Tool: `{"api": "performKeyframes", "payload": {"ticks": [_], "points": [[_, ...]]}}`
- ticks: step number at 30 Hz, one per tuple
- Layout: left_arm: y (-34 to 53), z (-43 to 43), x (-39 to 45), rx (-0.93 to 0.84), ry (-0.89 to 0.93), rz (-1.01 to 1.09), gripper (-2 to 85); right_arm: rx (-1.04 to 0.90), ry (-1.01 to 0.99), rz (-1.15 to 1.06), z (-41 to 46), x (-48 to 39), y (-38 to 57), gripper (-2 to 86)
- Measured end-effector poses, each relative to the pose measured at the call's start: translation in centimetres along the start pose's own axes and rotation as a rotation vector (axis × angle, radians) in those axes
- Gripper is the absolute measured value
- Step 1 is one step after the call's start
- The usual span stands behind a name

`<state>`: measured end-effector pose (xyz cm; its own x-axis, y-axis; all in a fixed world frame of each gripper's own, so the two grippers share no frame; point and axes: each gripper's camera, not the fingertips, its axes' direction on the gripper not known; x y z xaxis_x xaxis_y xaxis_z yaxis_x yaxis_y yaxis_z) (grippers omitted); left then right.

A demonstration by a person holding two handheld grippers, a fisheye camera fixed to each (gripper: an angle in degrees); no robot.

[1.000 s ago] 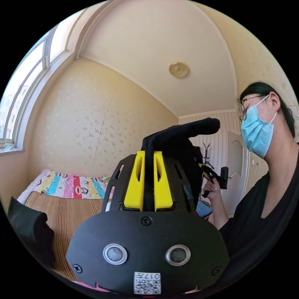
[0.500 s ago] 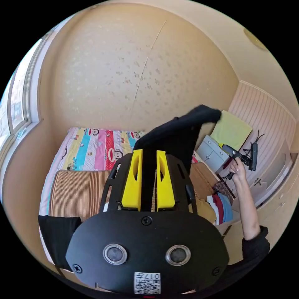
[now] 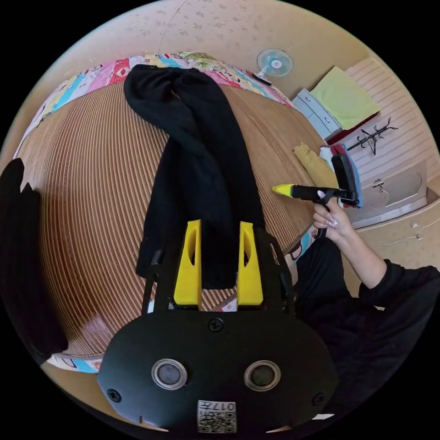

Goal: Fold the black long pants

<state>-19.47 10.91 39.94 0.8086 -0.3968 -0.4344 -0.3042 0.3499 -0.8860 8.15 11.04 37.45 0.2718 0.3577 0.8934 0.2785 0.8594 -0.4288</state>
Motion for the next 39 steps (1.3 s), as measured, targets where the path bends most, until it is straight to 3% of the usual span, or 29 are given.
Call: {"api": "performKeyframes", "payload": {"ticks": [3,5,7,9,11,12,16,18,22,26,29,31,34,39], "points": [[-0.9,-0.8,-0.4,0.012,0.019,-0.057,6.2,-0.092,-0.026,0.028,2.5,0.0,0.1,7.3],[-1.1,-3.2,-2.4,0.086,0.260,-0.092,4.4,-0.055,-0.064,-0.007,0.0,-0.3,0.0,4.7],[0.7,-6.7,-7.1,0.280,0.743,-0.216,3.5,0.031,-0.132,-0.084,-4.5,-1.1,0.5,4.1],[3.1,-8.4,-10.1,0.413,0.986,-0.284,3.6,0.106,-0.130,-0.165,-9.7,-1.7,1.8,3.7],[5.8,-9.7,-11.9,0.495,0.973,-0.313,3.7,0.153,-0.009,-0.203,-15.2,-1.4,4.2,3.4],[7.7,-9.9,-12.7,0.499,0.882,-0.351,3.7,0.158,0.087,-0.167,-17.2,-0.4,5.6,3.4],[12.1,-5.8,-13.3,0.297,0.495,-0.467,4.0,0.087,0.422,0.019,-18.7,4.2,9.2,3.3],[12.8,-3.2,-12.4,0.194,0.415,-0.440,3.9,0.039,0.496,0.067,-18.2,6.1,11.4,3.2],[13.5,-0.7,-8.4,0.093,0.405,-0.289,3.5,0.057,0.424,0.065,-18.6,6.1,14.1,3.1],[14.5,-1.2,-6.4,0.053,0.405,-0.222,4.1,0.208,0.312,0.018,-22.6,4.2,17.7,3.0],[16.7,-4.8,-6.7,0.196,0.287,-0.245,5.8,0.318,0.338,-0.102,-25.5,0.0,18.9,2.9],[18.3,-9.0,-7.2,0.399,0.239,-0.282,6.8,0.320,0.344,-0.228,-25.8,-3.4,18.7,2.9],[17.1,-12.2,-6.9,0.561,0.442,-0.160,8.5,0.282,0.279,-0.383,-24.1,-7.9,17.7,2.9],[9.9,-10.2,-4.1,0.371,0.603,-0.029,11.8,0.118,0.125,-0.462,-16.9,-10.7,15.6,2.6]]}}
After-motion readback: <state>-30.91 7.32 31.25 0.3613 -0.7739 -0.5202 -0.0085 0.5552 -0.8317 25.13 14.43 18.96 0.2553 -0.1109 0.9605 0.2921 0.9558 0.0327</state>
